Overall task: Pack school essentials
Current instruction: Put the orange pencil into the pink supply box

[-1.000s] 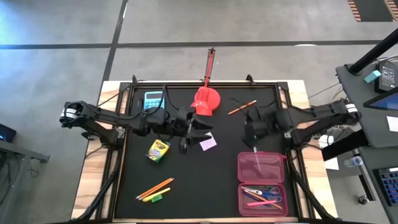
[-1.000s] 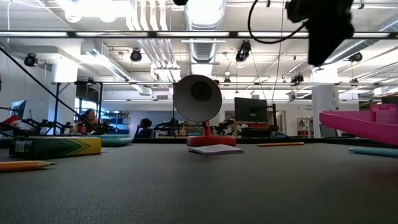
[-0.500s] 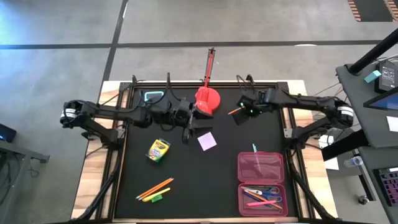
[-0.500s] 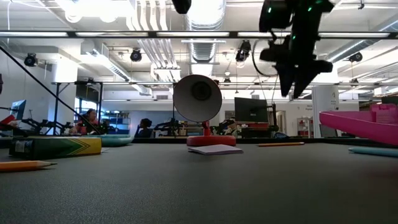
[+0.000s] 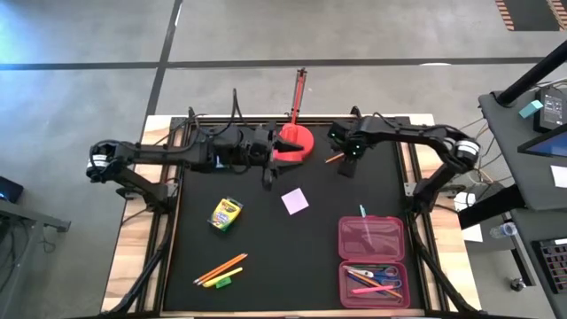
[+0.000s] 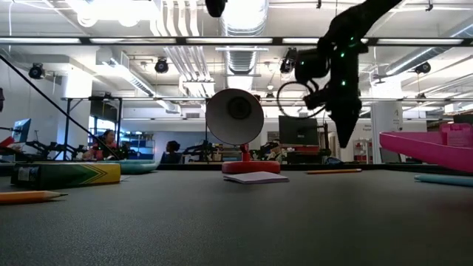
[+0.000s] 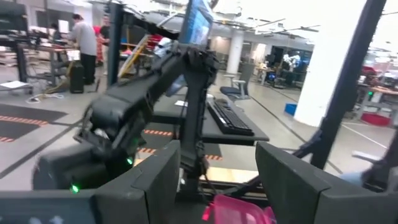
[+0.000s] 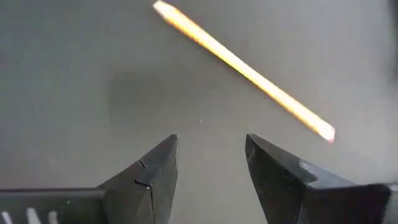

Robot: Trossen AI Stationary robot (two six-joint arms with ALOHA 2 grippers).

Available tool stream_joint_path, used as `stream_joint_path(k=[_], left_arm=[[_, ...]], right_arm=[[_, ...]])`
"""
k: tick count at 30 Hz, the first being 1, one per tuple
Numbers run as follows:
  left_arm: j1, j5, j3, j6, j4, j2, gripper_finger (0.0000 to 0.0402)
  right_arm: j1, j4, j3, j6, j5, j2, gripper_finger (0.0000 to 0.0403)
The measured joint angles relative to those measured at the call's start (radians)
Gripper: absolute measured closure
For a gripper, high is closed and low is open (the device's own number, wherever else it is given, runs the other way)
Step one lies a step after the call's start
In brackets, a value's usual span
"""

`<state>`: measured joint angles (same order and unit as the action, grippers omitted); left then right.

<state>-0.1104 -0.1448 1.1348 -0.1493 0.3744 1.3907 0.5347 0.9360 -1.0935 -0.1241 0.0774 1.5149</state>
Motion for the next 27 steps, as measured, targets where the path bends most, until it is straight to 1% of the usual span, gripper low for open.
stream_joint_path(k=[2, 5, 12, 15, 21, 27], left_arm=[[-0.016, 0.000, 0.004, 0.000, -0.001, 0.000, 0.0208], [-0.042, 0.000, 0.011, 0.000, 0.000, 0.000, 0.0208], [-0.096, 0.002, 0.027, 0.000, 0.001, 0.000, 0.0208], [-0.116, 0.001, 0.028, 0.000, 0.000, 0.000, 0.0208], [-0.155, 0.002, 0.028, 0.000, -0.001, 0.000, 0.0208], [-0.189, 0.002, 0.028, 0.000, -0.001, 0.000, 0.0208]], right_arm=[[0.013, -0.021, -0.004, -0.106, 0.000, 0.037, 0.0227], [0.042, -0.048, -0.017, -0.213, 0.000, 0.092, 0.0229], [0.127, -0.094, -0.057, -0.361, -0.023, 0.188, 0.0246], [0.168, -0.104, -0.062, -0.400, -0.082, 0.210, 0.0256], [0.223, -0.152, -0.064, -0.452, -0.092, 0.244, 0.0268], [0.234, -0.149, -0.068, -0.452, -0.095, 0.280, 0.0270]])
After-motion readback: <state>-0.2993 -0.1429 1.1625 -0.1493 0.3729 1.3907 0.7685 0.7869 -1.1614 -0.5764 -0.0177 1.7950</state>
